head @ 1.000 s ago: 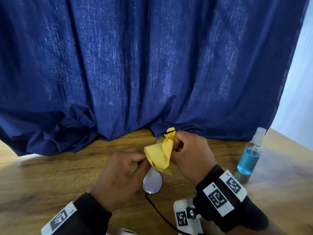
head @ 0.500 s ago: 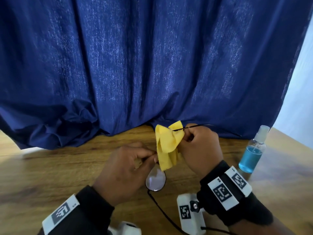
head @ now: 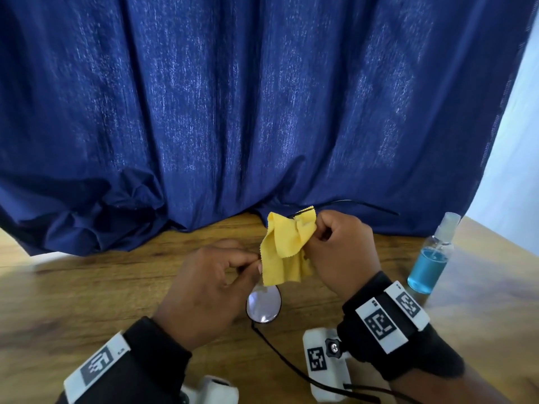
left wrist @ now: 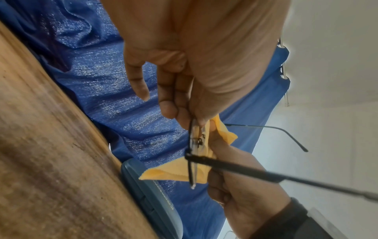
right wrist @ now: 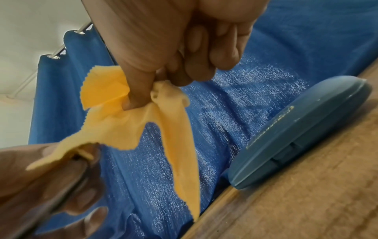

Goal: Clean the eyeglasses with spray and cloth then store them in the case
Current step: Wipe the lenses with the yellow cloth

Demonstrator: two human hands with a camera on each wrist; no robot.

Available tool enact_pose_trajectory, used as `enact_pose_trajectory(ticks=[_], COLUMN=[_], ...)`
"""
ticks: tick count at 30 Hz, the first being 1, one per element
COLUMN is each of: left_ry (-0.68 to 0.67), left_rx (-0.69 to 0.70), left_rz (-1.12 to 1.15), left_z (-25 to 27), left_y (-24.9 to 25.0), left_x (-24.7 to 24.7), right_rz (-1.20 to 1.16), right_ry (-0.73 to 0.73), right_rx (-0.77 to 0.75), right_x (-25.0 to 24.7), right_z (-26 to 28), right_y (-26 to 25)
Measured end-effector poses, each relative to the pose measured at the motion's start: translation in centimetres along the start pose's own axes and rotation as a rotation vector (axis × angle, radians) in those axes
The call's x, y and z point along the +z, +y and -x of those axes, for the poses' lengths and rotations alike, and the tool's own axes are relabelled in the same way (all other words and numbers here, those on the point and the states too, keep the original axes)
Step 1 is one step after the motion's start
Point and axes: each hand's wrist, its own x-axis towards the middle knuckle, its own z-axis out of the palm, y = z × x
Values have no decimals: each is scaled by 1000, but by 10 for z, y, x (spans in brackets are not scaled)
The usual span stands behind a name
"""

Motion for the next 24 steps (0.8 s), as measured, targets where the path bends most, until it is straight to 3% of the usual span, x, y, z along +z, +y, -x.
enact_pose_trajectory(ticks=[12,19,24], left_ry=[-33,45,95], left_rx=[-11,-43,-69], left_rz=[-31,31,20], left_z=[2,2,4], left_y=[3,-5,-1], left_x=[4,10,10], right_rz=[31,28,-2], right_ry=[17,-152,-163], right_rx=[-59,-86,-148], right_x=[1,8,7], right_z=[1,3,2], right_y=[-2,4,5])
